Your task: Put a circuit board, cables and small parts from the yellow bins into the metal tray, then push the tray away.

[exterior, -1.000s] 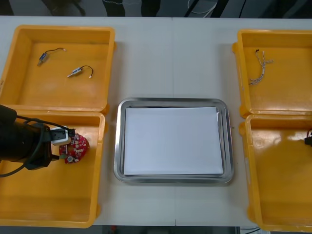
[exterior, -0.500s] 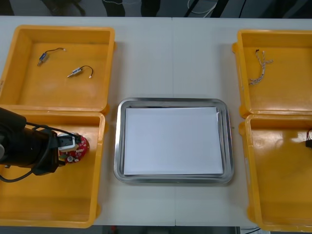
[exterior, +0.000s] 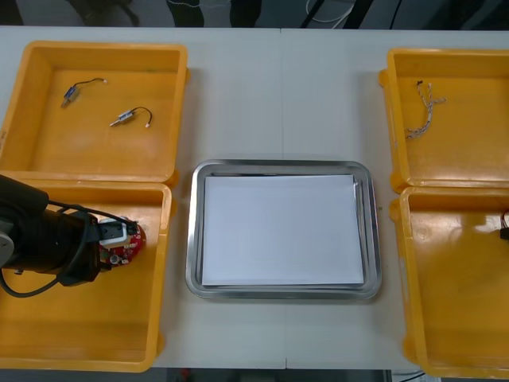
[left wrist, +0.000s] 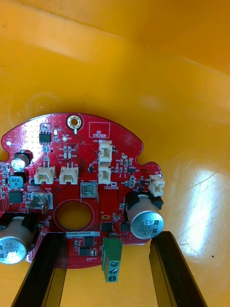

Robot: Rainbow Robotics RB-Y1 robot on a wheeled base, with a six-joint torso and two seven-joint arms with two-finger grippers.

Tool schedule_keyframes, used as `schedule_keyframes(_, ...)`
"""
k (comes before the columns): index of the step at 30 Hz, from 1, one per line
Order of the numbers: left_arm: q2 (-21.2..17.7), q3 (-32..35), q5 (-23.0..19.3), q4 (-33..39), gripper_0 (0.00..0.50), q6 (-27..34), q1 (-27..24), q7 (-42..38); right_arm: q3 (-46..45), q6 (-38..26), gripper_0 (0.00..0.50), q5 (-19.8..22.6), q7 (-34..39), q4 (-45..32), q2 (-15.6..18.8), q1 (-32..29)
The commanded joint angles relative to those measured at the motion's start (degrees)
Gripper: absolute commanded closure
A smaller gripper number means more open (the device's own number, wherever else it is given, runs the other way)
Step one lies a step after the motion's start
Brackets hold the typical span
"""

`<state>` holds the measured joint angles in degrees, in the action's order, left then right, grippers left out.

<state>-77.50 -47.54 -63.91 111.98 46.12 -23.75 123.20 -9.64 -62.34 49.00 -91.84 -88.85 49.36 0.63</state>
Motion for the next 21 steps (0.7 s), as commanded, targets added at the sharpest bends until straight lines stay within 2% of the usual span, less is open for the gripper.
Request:
schedule_keyframes(1, 0.69, -1.15, 0.71, -0.01, 0.005, -0.68, -1.65, 3.62, 0.33, 0.99, 0.286, 0.48, -1.85, -0.18, -0.41, -1.60)
schedule_keyframes(2, 0.69, -1.15, 0.71, -0.01, 0.039, -0.68, -1.65, 3.62, 0.33, 1.43, 0.419, 0.48, -1.85, -0.10, -0.67, -1.78)
schedule_keyframes(3, 0.60, -1.15, 0.71, -0.10, 0.070, -0.68, -1.65, 3.62, 0.33, 1.61, 0.441, 0.48, -1.94, -0.10, -0.67, -1.78)
schedule_keyframes(4, 0.69, -1.15, 0.71, -0.01, 0.142, -0.68, -1.65, 3.62, 0.33, 1.96, 0.441, 0.48, -1.94, -0.10, -0.93, -1.86)
schedule_keyframes(5, 0.69, -1.15, 0.71, -0.10, 0.186, -0.68, -1.65, 3.62, 0.33, 2.04, 0.486, 0.40, -1.94, -0.18, -1.02, -1.95)
schedule_keyframes(6, 0.69, -1.15, 0.80, -0.01, 0.364, -0.68, -1.65, 3.62, 0.33, 2.57, 0.500, 0.31, -1.94, -0.10, -1.11, -1.95)
schedule_keyframes(7, 0.69, -1.15, 0.80, -0.01, 0.364, -0.68, -1.65, 3.62, 0.33, 2.57, 0.500, 0.31, -1.94, -0.10, -1.11, -1.95)
schedule_keyframes(8, 0.69, -1.15, 0.80, -0.01, 0.500, -0.68, -1.65, 3.62, 0.24, 2.75, 0.500, 0.31, -2.03, -0.18, -1.20, -1.95)
schedule_keyframes(13, 0.69, -1.06, 0.80, -0.01, 0.500, -0.77, -1.65, 3.62, -0.73, 2.57, 0.500, 0.13, -2.12, -2.12, -1.20, -2.22)
schedule_keyframes(21, -0.54, -1.06, 0.45, 0.17, 0.500, -0.85, -1.83, 3.62, -5.12, -4.20, 0.500, 0.40, -2.12, -7.04, -0.76, -2.22)
